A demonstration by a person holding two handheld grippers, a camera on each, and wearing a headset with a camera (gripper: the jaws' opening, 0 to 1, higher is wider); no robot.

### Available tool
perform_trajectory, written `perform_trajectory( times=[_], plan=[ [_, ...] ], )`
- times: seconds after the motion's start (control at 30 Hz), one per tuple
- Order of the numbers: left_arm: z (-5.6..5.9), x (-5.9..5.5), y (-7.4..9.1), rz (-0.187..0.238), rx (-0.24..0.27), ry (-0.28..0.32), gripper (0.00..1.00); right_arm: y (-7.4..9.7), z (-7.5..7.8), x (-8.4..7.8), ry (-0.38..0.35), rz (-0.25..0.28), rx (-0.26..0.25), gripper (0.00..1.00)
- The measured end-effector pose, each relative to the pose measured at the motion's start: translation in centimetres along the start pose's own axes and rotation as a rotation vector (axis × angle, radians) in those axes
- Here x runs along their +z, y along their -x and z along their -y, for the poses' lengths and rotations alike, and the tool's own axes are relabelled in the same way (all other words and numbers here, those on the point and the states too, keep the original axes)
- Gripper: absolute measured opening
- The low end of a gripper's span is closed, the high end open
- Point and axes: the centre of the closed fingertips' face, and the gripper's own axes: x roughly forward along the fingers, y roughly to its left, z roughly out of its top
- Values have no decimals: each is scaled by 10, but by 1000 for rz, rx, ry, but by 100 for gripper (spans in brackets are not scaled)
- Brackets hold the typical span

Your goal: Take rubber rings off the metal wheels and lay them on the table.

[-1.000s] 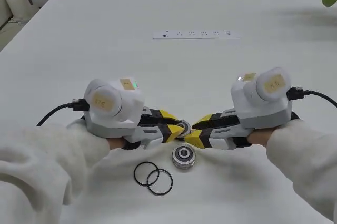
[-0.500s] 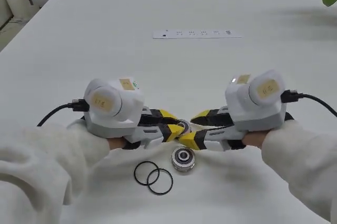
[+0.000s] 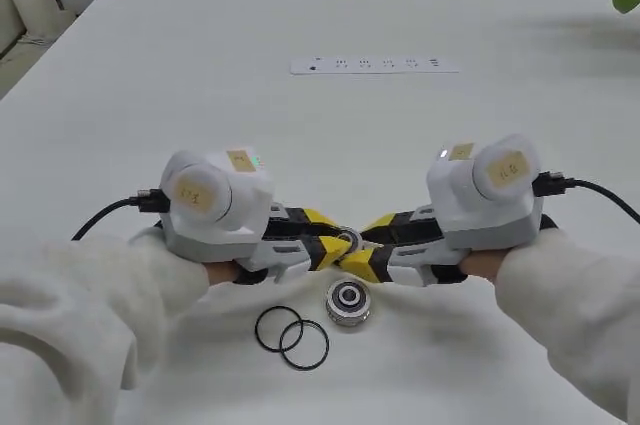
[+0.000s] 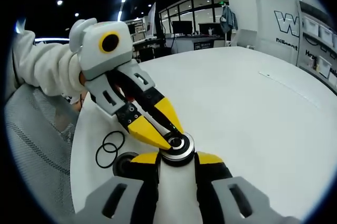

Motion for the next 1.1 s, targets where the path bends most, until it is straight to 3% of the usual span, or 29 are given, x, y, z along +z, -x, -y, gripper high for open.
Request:
perform_trajectory(
  times=[0.3,0.57,0.67,0.7,0.87,1.1],
  plan=[
    [0,0,0,2,3,8,11,2,1,-5,-59,-24,18,17],
    [0,0,0,5,5,22,11,6,-1,-7,-65,-27,23,13],
    [0,0,0,5,6,25,11,8,3,-9,-25,-35,5,2],
    [0,0,0,5,7,26,11,8,3,-8,-66,-29,7,2],
    [1,0,1,0,8,16,11,8,3,-8,-49,-36,-4,1],
    [3,0,1,-2,-2,4,10,10,11,-11,-137,-37,-26,0]
  ],
)
